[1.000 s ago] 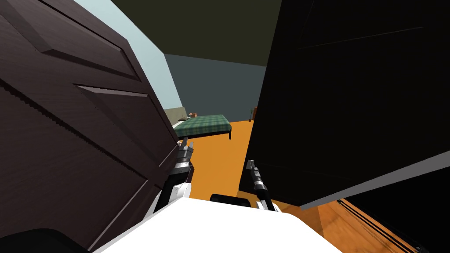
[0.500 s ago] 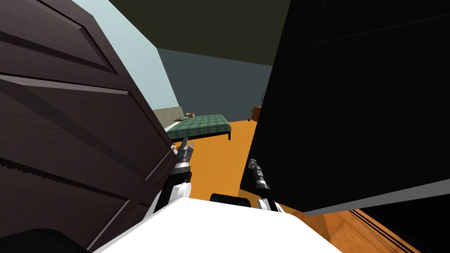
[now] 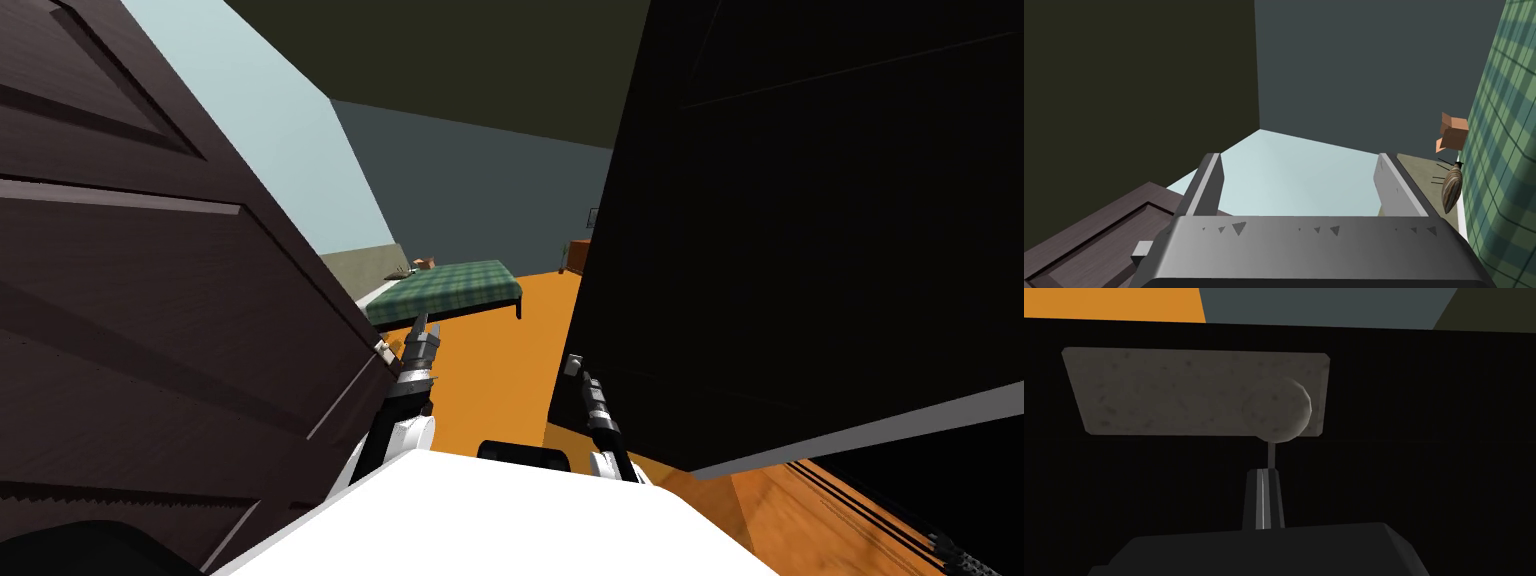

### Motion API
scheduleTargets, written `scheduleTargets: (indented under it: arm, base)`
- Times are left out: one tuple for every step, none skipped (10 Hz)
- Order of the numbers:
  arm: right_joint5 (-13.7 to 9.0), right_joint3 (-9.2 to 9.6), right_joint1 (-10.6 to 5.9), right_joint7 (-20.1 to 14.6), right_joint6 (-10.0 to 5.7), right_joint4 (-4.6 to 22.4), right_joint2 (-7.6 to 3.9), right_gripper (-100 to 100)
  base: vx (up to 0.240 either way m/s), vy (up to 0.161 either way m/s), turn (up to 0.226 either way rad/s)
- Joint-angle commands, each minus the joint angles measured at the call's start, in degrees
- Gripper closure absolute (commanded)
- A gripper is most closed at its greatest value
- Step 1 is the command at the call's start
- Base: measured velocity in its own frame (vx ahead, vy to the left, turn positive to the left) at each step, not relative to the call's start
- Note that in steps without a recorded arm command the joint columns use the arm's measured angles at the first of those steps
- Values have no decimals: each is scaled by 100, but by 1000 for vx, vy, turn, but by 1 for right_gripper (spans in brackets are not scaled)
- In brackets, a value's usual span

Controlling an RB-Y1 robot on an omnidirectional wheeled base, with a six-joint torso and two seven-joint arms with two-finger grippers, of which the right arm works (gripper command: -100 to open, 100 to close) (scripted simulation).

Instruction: Push the door open

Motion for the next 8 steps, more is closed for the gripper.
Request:
scheduleTargets:
  arm:
    - [-15, 3, 26, -7, 17, -42, 25, -100]
    - [-26, 3, 43, -11, 28, -71, 51, -100]
    - [-41, 3, 67, -17, 43, -112, 101, -100]
    - [-50, 3, 80, -20, 52, -135, 135, -100]
    - [-43, 3, 72, -14, 56, -129, 114, -100]
    - [-53, -16, 77, -4, 7, -100, 76, -100]
    - [-55, -21, 77, -2, -5, -93, 70, -100]
    - [-59, -31, 78, 3, -30, -79, 63, -100]
  base:
    - [-222, 101, -46]
    - [-225, 95, -49]
    - [-251, 91, -49]
    - [-237, 112, -48]
    - [-102, 55, -17]
    - [114, 4, 30]
    - [181, -14, 30]
    - [186, 10, 25]
